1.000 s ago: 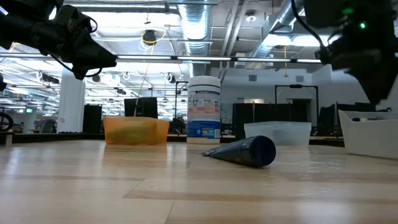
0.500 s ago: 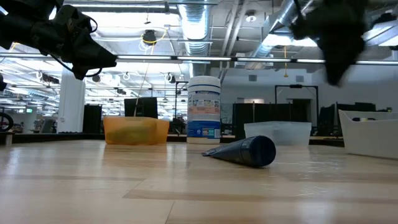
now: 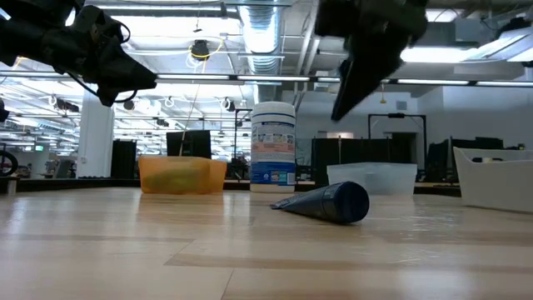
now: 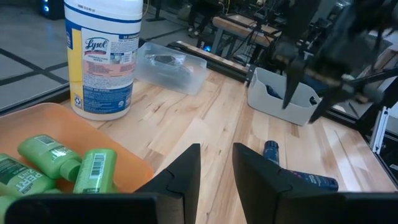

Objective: Pick & Place Travel size toiletries
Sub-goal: Put the blue shave cream into the gray bin

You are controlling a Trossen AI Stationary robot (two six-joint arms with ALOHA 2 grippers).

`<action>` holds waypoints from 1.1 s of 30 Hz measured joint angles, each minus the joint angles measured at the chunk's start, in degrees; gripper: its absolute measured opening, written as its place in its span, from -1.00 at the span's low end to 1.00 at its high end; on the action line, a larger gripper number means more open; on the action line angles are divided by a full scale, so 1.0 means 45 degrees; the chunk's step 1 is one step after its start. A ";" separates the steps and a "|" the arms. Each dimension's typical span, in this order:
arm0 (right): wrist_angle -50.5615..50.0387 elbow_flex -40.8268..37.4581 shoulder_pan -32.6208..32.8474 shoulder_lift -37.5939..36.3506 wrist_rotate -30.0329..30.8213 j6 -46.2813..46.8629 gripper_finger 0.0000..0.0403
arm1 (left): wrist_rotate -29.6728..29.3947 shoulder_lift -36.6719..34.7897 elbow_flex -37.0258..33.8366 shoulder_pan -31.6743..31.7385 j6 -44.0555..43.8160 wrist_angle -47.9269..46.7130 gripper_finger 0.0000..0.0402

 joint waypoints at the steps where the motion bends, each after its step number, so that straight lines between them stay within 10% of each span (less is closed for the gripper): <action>1: 0.0019 0.0000 -0.0096 0.0279 -0.0191 -0.0155 0.19 | 0.0002 0.0013 0.0000 0.0000 0.0000 0.0024 -0.56; 24: 0.0024 0.0879 -0.1228 0.4522 -0.2158 -0.0992 0.28 | -0.0003 0.0203 0.0000 -0.0004 -0.0015 0.0288 -0.56; 33: -0.0047 0.0869 -0.1301 0.4498 -0.2158 -0.0987 -0.11 | -0.0003 0.0203 0.0000 0.0001 -0.0005 0.0301 -0.56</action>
